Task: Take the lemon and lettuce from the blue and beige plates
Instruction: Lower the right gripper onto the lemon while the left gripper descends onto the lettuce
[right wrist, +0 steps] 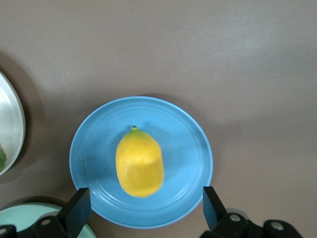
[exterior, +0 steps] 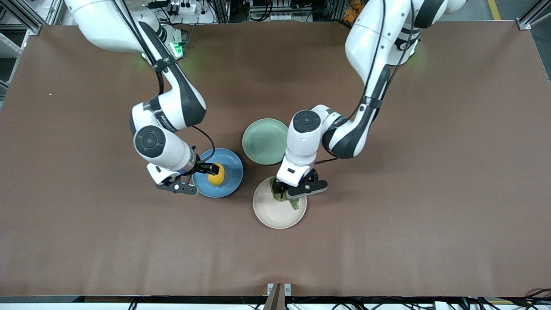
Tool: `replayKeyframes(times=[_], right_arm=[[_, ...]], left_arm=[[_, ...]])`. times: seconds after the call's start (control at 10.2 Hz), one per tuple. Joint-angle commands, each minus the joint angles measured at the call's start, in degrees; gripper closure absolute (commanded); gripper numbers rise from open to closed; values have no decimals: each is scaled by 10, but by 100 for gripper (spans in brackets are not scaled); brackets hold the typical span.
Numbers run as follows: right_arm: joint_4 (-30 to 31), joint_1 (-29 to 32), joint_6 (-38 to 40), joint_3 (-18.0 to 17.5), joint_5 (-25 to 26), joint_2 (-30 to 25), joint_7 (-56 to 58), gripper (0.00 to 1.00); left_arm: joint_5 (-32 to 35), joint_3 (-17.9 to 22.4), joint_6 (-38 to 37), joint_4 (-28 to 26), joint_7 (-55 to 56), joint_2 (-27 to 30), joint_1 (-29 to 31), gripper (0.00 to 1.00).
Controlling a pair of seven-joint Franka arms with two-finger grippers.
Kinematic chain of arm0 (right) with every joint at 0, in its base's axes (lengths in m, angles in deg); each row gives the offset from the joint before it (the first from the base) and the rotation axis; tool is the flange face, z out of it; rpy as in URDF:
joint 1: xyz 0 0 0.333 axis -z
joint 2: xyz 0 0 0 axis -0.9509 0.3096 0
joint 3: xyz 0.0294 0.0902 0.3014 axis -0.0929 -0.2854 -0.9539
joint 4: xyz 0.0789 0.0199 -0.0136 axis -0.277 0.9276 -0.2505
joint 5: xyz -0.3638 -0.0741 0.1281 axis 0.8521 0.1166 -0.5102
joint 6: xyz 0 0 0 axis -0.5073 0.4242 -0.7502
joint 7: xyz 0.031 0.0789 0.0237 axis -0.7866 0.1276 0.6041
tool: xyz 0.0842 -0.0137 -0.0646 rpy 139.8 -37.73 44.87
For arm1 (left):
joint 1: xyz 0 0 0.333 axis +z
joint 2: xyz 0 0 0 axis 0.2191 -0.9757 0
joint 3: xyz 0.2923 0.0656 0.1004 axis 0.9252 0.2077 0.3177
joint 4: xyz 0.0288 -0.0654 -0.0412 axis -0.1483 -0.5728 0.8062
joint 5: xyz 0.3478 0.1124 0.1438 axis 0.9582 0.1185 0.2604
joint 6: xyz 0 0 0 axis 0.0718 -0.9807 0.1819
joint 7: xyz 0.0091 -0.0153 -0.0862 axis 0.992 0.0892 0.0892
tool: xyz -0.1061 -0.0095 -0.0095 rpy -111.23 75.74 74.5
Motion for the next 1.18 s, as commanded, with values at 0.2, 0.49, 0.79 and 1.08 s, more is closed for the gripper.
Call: replayKeyframes(times=[0.2,0.49,0.79,1.08], right_arm=[[41,-12,-98,-1,-6,22,-11,0],[56,-17,-140,0,-5,38,-15,0],[62,-19,-154,0,2,48,-15,0],[84,-19,-184,1,5,52,-14,0]], left_arm=[[18,15,61,17,17,-40,-13,0],[19,16,63,17,16,-53,-20,0],[19,14,62,13,16,-57,-25,0],[18,12,62,11,17,-56,-35,0]])
